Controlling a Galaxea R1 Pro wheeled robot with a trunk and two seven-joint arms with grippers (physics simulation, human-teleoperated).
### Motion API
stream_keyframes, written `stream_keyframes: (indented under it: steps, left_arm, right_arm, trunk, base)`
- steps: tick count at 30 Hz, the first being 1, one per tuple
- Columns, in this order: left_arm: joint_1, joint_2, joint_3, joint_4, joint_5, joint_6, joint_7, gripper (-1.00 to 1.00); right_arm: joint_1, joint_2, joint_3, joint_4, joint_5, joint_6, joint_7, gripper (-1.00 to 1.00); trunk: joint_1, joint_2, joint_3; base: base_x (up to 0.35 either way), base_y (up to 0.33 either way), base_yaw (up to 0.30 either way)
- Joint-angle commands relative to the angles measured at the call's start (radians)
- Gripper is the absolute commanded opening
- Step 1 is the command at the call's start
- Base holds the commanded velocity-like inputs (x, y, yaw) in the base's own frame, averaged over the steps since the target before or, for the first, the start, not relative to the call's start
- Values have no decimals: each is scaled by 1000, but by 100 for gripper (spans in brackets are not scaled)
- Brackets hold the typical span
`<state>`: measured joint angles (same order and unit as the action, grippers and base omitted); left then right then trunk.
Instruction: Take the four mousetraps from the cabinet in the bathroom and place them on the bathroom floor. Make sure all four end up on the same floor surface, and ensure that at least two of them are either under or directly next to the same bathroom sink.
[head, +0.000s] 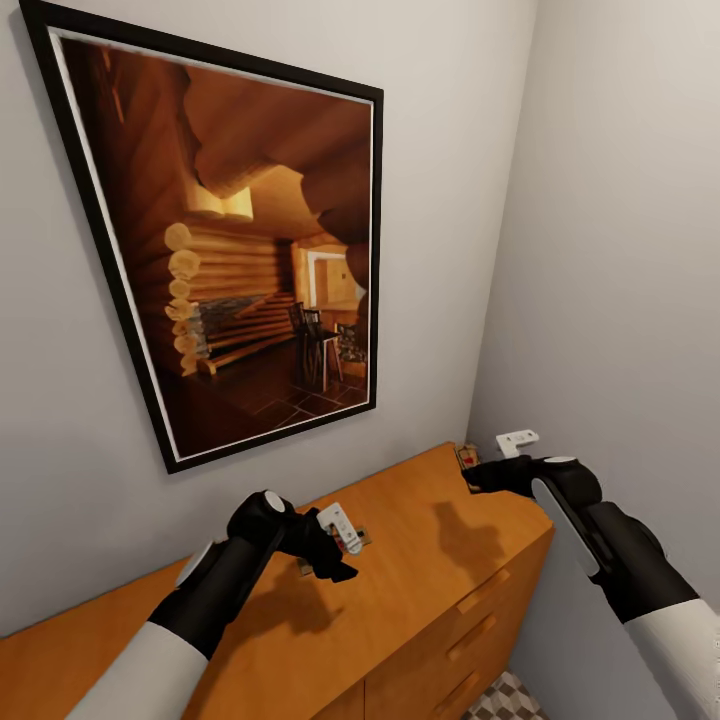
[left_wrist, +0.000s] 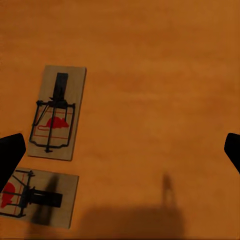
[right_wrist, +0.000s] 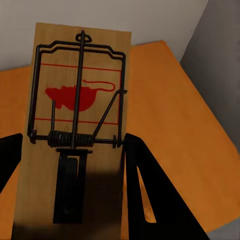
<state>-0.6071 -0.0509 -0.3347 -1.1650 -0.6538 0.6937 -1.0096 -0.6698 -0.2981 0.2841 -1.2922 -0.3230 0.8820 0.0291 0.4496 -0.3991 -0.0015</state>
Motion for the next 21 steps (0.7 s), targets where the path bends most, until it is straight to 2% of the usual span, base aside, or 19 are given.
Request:
stream_keyframes:
  steps: [1, 4, 7, 15, 21]
  left_arm:
    - [0, 0, 2, 0, -7, 7, -8, 100]
    - [0, 1, 14, 2, -7, 7, -6, 100]
    - [0, 0, 22, 2, -7, 6, -3, 100]
    - [0, 9, 31, 2, -14, 6, 4, 100]
    - [0, 7, 61, 1, -15, 7, 13, 100]
  right_arm:
    - [-1, 5, 1, 0, 2, 4, 3, -100]
    - [-1, 41, 3, 0, 5, 3, -4, -100]
    - [-1, 52, 5, 0, 6, 3, -7, -100]
    - [-1, 58, 6, 17, 8, 1, -9, -100]
    - [-1, 59, 7, 20, 8, 0, -9, -100]
  trunk:
    - [0, -1, -1]
    - [0, -1, -1]
    - [0, -1, -1]
    - [0, -1, -1]
    - [0, -1, -1]
  base:
    - [0, 0, 0]
    - [0, 0, 0]
    - [0, 0, 0]
    - [0, 0, 0]
    - [0, 0, 0]
